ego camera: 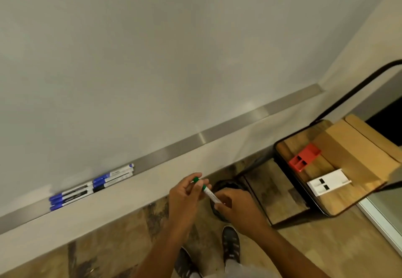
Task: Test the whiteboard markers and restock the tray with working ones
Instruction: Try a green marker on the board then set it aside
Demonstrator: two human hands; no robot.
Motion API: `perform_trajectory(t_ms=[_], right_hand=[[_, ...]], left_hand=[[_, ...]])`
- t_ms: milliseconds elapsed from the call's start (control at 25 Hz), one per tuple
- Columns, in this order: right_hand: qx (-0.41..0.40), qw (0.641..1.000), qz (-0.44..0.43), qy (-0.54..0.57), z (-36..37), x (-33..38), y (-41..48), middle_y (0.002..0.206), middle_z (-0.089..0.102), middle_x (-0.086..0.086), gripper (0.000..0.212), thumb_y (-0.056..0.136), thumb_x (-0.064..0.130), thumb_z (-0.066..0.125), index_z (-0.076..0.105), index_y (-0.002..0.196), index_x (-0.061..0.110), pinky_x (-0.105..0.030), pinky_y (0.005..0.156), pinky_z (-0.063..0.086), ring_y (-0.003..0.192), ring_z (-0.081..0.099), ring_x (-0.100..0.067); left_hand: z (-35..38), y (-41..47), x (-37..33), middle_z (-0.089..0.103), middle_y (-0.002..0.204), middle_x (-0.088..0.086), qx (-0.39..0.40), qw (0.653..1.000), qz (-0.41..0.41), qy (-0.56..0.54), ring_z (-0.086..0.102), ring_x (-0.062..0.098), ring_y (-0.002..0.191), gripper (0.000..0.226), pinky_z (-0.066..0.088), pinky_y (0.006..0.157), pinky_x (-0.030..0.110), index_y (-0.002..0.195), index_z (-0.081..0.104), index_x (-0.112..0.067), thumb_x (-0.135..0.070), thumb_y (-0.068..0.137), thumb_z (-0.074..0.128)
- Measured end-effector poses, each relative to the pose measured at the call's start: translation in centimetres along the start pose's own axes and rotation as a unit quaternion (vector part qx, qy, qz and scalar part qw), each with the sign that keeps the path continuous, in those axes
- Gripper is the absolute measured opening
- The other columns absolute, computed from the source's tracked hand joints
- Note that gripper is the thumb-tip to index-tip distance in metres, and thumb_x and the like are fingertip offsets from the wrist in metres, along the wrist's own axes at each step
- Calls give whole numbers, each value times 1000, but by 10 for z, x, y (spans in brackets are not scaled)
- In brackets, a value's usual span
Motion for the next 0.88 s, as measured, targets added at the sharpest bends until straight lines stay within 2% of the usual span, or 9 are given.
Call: perform_trajectory(t_ms=[120, 240, 360, 400, 480, 520, 600, 720, 880], right_hand=[[2, 997, 49, -54, 20, -43, -3, 71, 56, 25, 4, 90, 40, 67, 67, 94, 39, -5, 54, 42, 68, 58, 9], [14, 995, 88, -53, 34, -81, 3, 66, 57, 22, 19, 87, 32, 68, 56, 76, 42, -11, 54, 49, 68, 59, 8], [23, 991, 132, -25, 49, -115, 14, 71, 66, 10, 10, 84, 25, 68, 64, 76, 30, -29, 63, 58, 68, 64, -5], [24, 988, 151, -19, 54, -127, 19, 73, 68, 6, 6, 84, 24, 68, 67, 78, 25, -33, 66, 58, 68, 64, -8], [22, 981, 191, -24, 60, -149, 29, 69, 65, 6, 10, 83, 23, 68, 65, 74, 24, -34, 64, 57, 63, 61, -7], [23, 976, 213, -26, 63, -161, 35, 65, 62, 7, 16, 83, 22, 67, 61, 68, 24, -33, 63, 56, 60, 58, -8], [24, 965, 258, -23, 71, -187, 48, 62, 60, 6, 20, 82, 19, 68, 57, 64, 22, -35, 61, 54, 60, 59, -13], [25, 955, 293, -27, 83, -217, 70, 77, 70, -2, 8, 84, 21, 69, 67, 79, 15, -34, 65, 56, 77, 69, -22], [28, 953, 300, -37, 100, -247, 104, 119, 69, -11, 37, 91, 26, 69, 63, 123, 9, -37, 86, 55, 112, 64, -29]], left_hand=[[21, 3, 45, 79, 122, -6, 55, 992, -41, 102, 76, 4, 106, 35, 62, 85, 20, 140, 66, -22, -21, 105, 65], [42, 12, 78, 71, 139, 3, 118, 972, -65, 191, 74, 16, 110, 52, 60, 87, 27, 155, 45, -36, -28, 107, 60], [61, 21, 101, 40, 167, 8, 207, 948, -121, 209, 50, 25, 146, 74, 46, 117, 40, 169, 14, -28, -30, 109, 58], [65, 25, 111, 36, 169, 12, 221, 939, -140, 225, 44, 31, 151, 79, 41, 121, 49, 169, 8, -26, -31, 109, 58], [67, 29, 134, 45, 158, 30, 225, 921, -153, 280, 47, 48, 144, 75, 40, 117, 61, 169, 10, -23, -29, 110, 56], [66, 31, 145, 50, 151, 35, 222, 914, -155, 303, 50, 52, 139, 70, 41, 115, 63, 169, 14, -21, -26, 111, 54], [66, 37, 165, 55, 149, 31, 216, 902, -154, 340, 54, 46, 137, 64, 44, 114, 57, 167, 20, -17, -25, 112, 50], [66, 46, 188, 48, 159, 20, 215, 890, -136, 379, 49, 36, 145, 61, 41, 119, 51, 167, 23, -16, -28, 112, 47], [75, 57, 217, 40, 168, 10, 200, 888, -137, 391, 40, 28, 153, 59, 35, 124, 47, 167, 26, -18, -31, 112, 46]])
Point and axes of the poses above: each hand's wrist, its own y-axis towards the middle knuckle, its own z-axis out of the palm, x = y × z, the point moved 1 cm from there along y, towards the middle knuckle
